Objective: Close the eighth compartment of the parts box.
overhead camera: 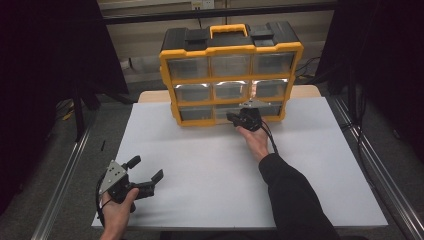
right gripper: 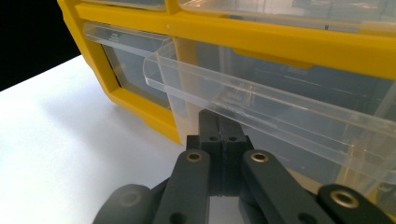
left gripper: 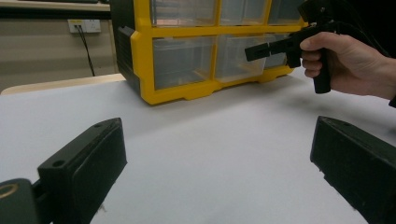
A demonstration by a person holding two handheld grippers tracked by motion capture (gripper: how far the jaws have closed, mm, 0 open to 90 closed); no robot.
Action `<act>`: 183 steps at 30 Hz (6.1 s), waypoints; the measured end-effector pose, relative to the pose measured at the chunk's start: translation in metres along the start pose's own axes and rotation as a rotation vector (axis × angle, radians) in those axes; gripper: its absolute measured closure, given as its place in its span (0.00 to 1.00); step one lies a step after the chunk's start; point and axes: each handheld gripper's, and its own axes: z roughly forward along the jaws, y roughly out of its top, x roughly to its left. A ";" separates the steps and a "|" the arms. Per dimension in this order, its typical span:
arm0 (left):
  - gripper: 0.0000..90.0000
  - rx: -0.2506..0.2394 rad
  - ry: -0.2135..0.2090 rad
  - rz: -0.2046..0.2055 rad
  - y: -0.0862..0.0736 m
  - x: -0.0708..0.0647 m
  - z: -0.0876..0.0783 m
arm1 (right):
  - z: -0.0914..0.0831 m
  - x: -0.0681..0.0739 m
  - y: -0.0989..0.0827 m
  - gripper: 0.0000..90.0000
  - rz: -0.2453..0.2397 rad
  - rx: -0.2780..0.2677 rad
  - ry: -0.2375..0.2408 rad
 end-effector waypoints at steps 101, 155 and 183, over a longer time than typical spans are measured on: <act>0.04 -0.004 0.008 -0.001 0.000 0.001 -0.001 | 0.016 -0.007 0.001 1.00 0.012 -0.030 -0.053; 0.04 -0.013 0.018 -0.019 -0.001 0.001 -0.004 | -0.077 -0.002 -0.016 0.02 -0.012 -0.116 -0.005; 0.04 -0.013 0.022 -0.010 -0.001 0.002 -0.004 | -0.155 -0.002 -0.046 0.03 -0.032 -0.151 -0.073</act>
